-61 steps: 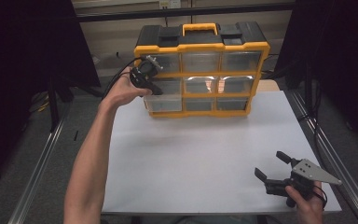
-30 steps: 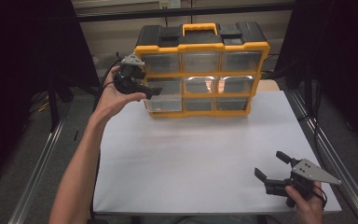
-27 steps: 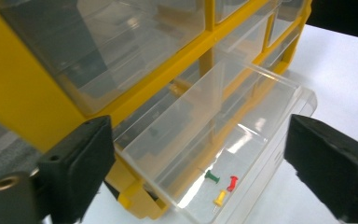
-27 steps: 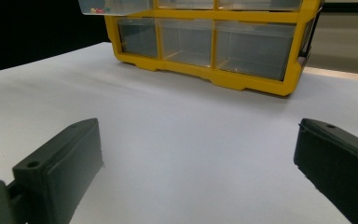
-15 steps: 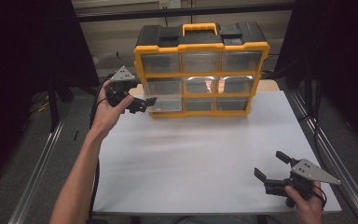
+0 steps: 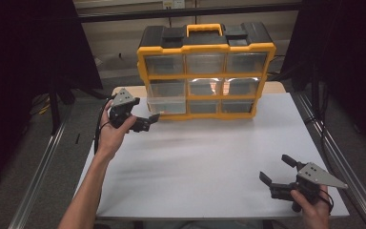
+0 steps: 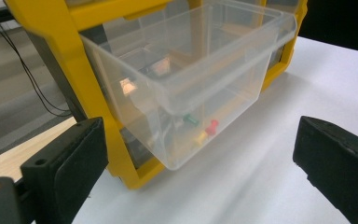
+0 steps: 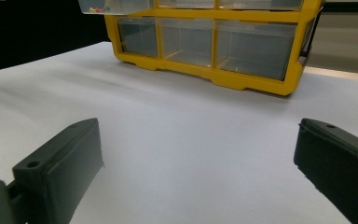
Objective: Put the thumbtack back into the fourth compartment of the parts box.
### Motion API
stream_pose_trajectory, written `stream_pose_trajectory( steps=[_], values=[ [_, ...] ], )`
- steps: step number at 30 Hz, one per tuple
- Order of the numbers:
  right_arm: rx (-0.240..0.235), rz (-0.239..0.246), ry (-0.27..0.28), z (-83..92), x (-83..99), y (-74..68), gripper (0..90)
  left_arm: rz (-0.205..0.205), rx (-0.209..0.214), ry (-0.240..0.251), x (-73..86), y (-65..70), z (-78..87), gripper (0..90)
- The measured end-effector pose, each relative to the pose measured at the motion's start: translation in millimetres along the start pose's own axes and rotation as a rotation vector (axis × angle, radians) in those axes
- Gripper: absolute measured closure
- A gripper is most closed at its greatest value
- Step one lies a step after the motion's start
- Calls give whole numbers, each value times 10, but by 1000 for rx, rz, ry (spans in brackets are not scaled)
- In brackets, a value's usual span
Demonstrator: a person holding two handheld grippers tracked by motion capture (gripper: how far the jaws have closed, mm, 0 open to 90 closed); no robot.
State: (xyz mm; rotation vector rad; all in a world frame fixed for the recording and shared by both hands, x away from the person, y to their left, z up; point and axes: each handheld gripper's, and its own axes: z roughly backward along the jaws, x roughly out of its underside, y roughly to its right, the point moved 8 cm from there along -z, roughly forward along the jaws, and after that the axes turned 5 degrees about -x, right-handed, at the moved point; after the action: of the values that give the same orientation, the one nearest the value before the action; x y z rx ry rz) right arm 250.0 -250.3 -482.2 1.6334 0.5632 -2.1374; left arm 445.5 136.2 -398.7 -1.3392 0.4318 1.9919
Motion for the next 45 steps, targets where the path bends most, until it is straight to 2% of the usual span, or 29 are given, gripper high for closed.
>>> stream_pose_trajectory(
  steps=[1,4,7,8,10,11,13,15,18,21,22,24,26,28,29,30,31,32,33,34,36,37,38,40,42,44,45],
  values=[
    [0,-1,-1,-1,0,-1,8,14,-11,2,34,12,5,31],
    [2,-7,1,-3,-3,-6,8,54,-8,13,151,45,10,30],
    [0,-1,-2,1,3,1,8,58,-19,5,263,77,14,28],
    [1,-2,-2,2,4,2,8,68,-6,14,288,97,10,28],
    [2,-8,-3,6,4,0,8,59,-5,23,338,134,26,29],
    [6,-5,-2,7,5,6,8,79,-7,38,361,167,33,28],
    [7,-4,-1,10,4,13,8,83,7,35,413,217,45,28],
    [7,-2,1,13,3,13,8,65,-7,24,460,247,61,27],
    [4,-1,0,17,3,8,8,91,10,36,531,326,80,25],
    [7,-3,2,16,3,16,8,111,27,25,641,387,116,26],
    [9,-5,2,21,2,19,8,125,29,38,675,397,123,25],
    [9,-11,-3,24,9,19,7,118,12,18,755,406,136,25],
    [12,-8,0,12,5,26,7,134,21,17,800,434,151,25],
    [13,-9,-1,9,4,22,7,141,3,13,834,448,167,27],
    [10,-12,-1,8,3,16,7,149,26,19,850,467,177,28],
    [11,-9,1,7,0,17,7,166,15,31,873,477,182,27],
    [11,-6,3,6,-3,19,7,171,22,32,903,491,200,26],
    [11,-8,1,5,-2,19,7,165,-7,46,917,503,216,29],
    [12,-11,0,6,-1,20,7,152,6,46,933,517,239,29],
    [14,-10,1,7,-2,24,7,162,-8,47,943,523,254,27],
    [15,-13,3,5,-5,26,7,182,14,53,983,533,289,27],
    [15,-16,2,3,-6,25,7,187,-12,54,1007,530,305,26],
    [14,-19,-1,1,-5,23,7,186,-3,55,1030,531,324,26],
    [14,-18,-1,-7,-5,23,7,191,-32,78,1064,518,368,27],
    [13,-18,1,-13,-7,27,7,194,-17,97,1067,525,429,28],
    [13,-17,1,-18,-8,27,7,226,-32,110,1076,501,485,32],
    [14,-19,2,-24,-8,28,7,256,-24,139,1074,504,516,31]
  ],
)
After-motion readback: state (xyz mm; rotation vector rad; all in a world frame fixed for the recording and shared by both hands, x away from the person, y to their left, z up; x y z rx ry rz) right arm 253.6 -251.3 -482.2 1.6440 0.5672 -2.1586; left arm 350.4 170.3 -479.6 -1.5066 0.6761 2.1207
